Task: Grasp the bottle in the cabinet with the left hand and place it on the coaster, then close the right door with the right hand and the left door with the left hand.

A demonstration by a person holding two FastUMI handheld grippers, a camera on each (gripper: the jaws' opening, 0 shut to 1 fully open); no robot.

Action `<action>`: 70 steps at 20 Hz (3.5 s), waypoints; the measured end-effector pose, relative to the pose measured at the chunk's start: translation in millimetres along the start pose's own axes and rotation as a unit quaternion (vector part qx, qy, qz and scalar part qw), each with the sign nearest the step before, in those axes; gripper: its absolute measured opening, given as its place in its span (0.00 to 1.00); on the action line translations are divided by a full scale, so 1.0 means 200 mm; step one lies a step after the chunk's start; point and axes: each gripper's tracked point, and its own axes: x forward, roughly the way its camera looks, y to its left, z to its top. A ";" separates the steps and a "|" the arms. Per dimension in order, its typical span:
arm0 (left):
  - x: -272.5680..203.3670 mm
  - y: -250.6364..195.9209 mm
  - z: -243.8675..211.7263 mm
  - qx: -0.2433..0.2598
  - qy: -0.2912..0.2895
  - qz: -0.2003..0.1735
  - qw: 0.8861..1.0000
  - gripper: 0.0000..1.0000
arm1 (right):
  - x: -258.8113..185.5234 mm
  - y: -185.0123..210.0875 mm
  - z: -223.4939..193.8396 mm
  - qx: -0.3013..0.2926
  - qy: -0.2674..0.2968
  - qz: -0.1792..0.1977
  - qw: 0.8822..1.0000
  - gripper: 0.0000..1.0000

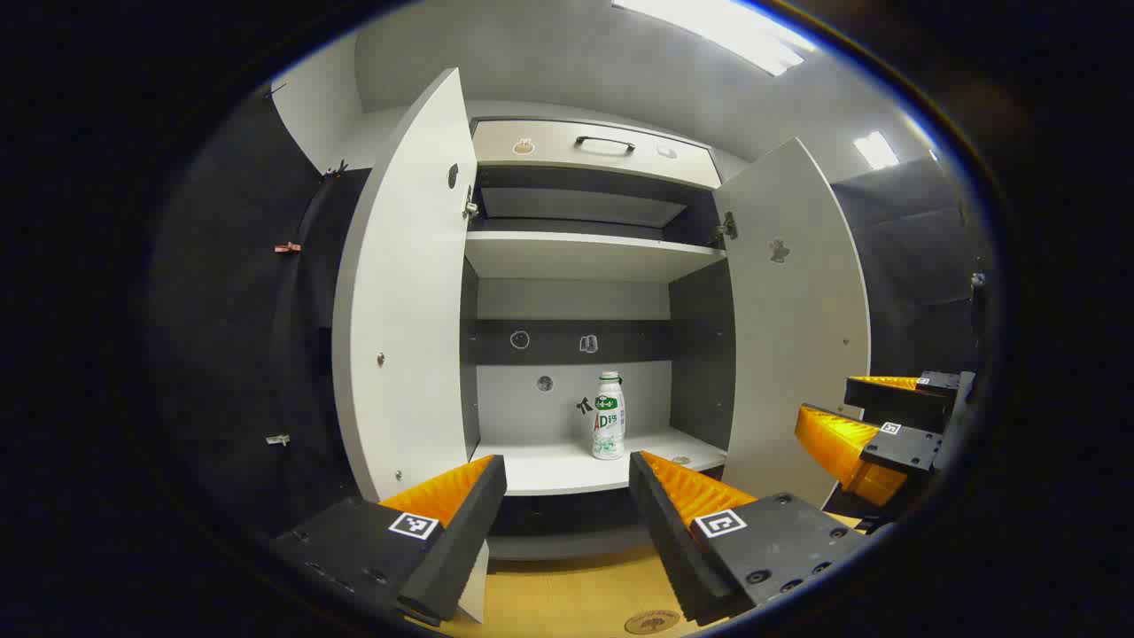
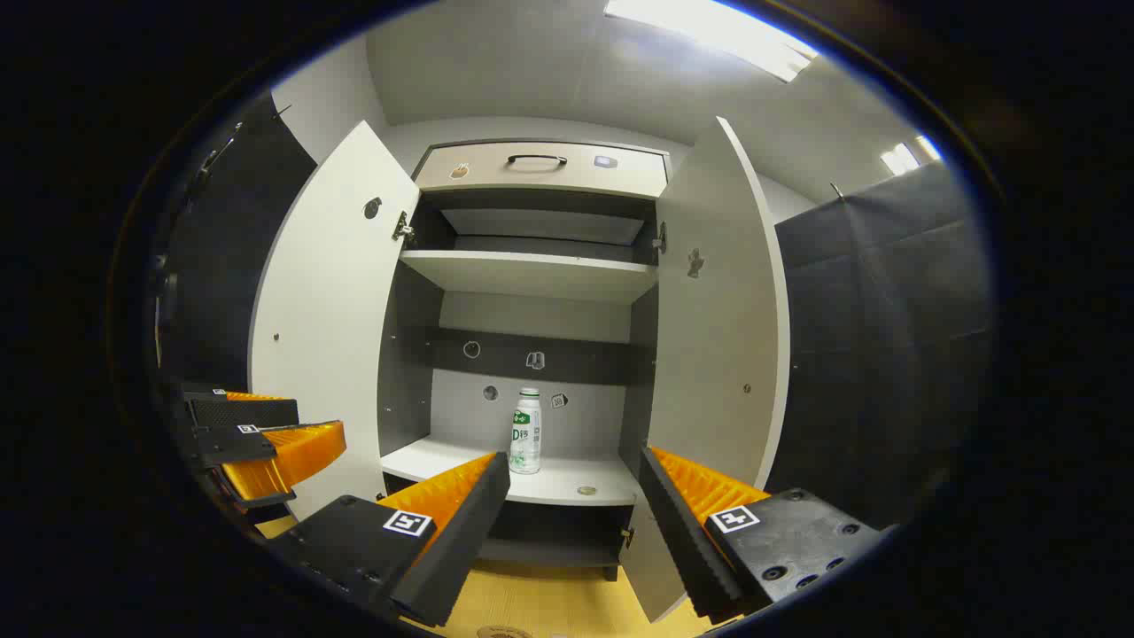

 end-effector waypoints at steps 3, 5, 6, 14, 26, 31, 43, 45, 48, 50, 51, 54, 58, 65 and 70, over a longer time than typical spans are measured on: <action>-0.01 0.00 0.03 -0.001 -0.009 0.001 1.000 0.89 | -0.01 0.01 0.01 0.007 0.000 0.003 1.000 0.97; -0.01 0.00 0.03 0.003 -0.010 0.003 1.000 0.89 | -0.01 0.00 0.00 0.004 0.000 0.002 1.000 0.97; -0.01 0.00 0.03 0.003 -0.010 0.005 1.000 0.89 | -0.01 0.00 0.00 0.003 0.001 0.002 1.000 0.97; -0.01 -0.01 0.01 0.000 -0.012 0.004 1.000 0.89 | 0.00 -0.04 -0.02 0.007 0.011 -0.008 1.000 0.97; 0.10 -0.09 -0.04 0.000 0.001 -0.055 0.999 0.89 | -0.02 -0.05 -0.06 -0.006 0.019 -0.047 0.999 0.97; 0.33 -0.21 -0.11 -0.016 0.014 -0.101 0.995 0.89 | -0.03 -0.11 -0.11 -0.009 0.038 -0.076 0.996 0.97; 1.32 -0.38 -0.22 0.019 0.006 -0.076 0.997 0.89 | 0.43 -0.17 -0.16 -0.031 0.015 0.012 0.999 0.97; 1.45 -0.40 -0.26 0.017 0.011 -0.083 0.996 0.89 | 0.48 -0.15 -0.19 -0.030 0.019 0.028 0.999 0.98; 1.62 -0.38 -0.30 0.034 0.013 -0.078 0.996 0.92 | 0.54 -0.15 -0.22 -0.032 0.019 0.038 0.999 0.98; 1.71 -0.39 -0.30 0.037 0.009 -0.076 0.996 0.91 | 0.58 -0.15 -0.24 -0.035 0.021 0.041 0.998 0.97; 1.75 -0.40 -0.32 0.035 0.012 -0.079 0.996 0.91 | 0.59 -0.15 -0.25 -0.035 0.022 0.041 0.998 0.97; 1.86 -0.42 -0.35 0.040 0.016 -0.082 0.996 0.91 | 0.65 -0.15 -0.27 -0.035 0.026 0.043 0.998 0.97; 1.97 -0.43 -0.37 0.044 0.020 -0.077 0.996 0.91 | 0.71 -0.16 -0.29 -0.034 0.027 0.044 0.998 0.98; 2.11 -0.44 -0.39 0.039 0.026 -0.074 0.996 0.91 | 0.75 -0.19 -0.30 -0.038 0.031 0.038 0.998 0.98; 2.08 -0.47 -0.39 0.026 0.031 -0.092 0.995 0.75 | 0.75 -0.22 -0.30 -0.040 0.037 0.027 0.998 0.98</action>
